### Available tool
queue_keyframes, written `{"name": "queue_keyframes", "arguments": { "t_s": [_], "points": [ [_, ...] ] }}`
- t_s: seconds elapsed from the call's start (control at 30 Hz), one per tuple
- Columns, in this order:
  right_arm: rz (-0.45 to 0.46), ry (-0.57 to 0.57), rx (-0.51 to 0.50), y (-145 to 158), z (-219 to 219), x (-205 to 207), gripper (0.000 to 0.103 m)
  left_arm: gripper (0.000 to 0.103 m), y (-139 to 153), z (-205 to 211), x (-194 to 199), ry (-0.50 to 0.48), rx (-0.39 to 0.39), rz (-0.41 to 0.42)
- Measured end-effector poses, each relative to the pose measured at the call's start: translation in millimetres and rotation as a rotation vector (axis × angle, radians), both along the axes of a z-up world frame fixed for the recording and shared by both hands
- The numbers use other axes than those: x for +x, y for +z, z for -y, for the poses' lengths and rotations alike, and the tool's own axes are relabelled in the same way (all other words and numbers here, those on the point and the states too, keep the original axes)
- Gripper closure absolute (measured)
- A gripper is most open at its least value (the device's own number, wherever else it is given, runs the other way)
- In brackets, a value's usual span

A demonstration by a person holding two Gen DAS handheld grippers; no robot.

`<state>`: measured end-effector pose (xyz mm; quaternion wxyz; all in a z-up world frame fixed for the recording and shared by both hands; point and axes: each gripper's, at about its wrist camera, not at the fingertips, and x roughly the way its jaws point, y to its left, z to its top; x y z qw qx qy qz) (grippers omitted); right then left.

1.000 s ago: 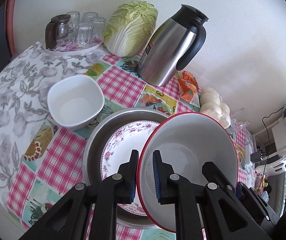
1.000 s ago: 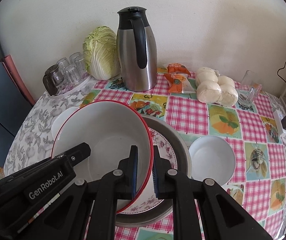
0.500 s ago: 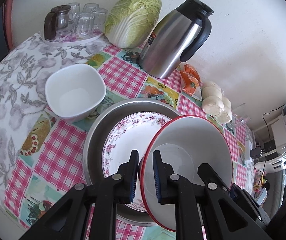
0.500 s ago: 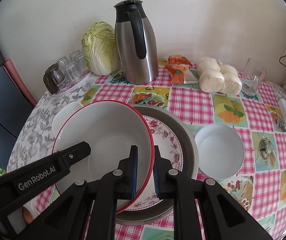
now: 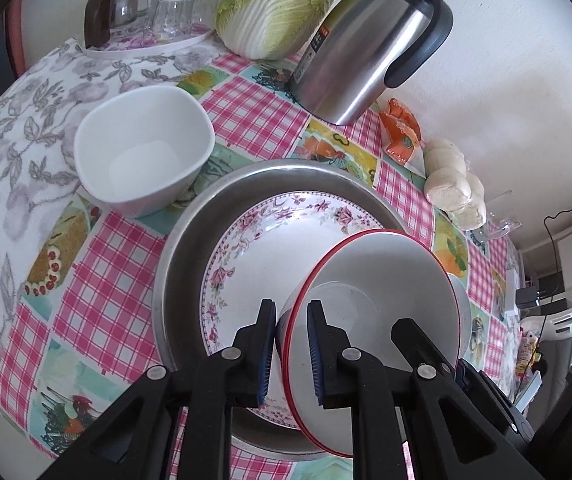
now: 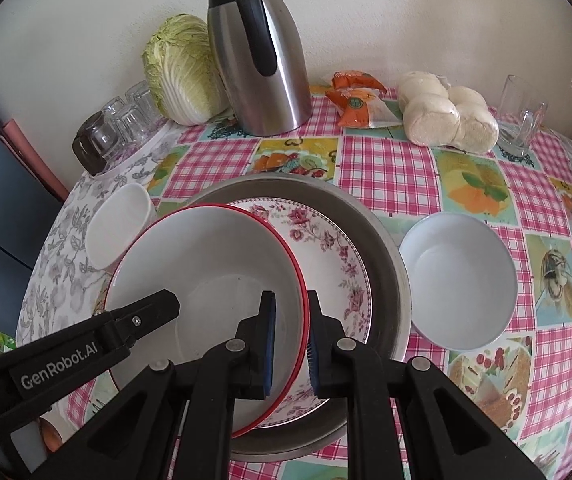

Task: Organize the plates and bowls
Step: 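Lower the red-rimmed bowl onto the floral plate in the basin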

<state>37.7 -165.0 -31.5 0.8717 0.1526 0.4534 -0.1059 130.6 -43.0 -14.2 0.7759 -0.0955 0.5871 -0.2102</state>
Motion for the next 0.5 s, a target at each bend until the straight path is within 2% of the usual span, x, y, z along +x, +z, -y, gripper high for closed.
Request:
{"name": "queue_keyframes", "arguments": {
  "t_s": [0.5],
  "points": [
    [-0.013,-0.011,0.001,-10.2,7.5,13.6,0.087,0.083,-9.6,12.8,12.7,-0.006,0.025,-0.006]
  ]
}}
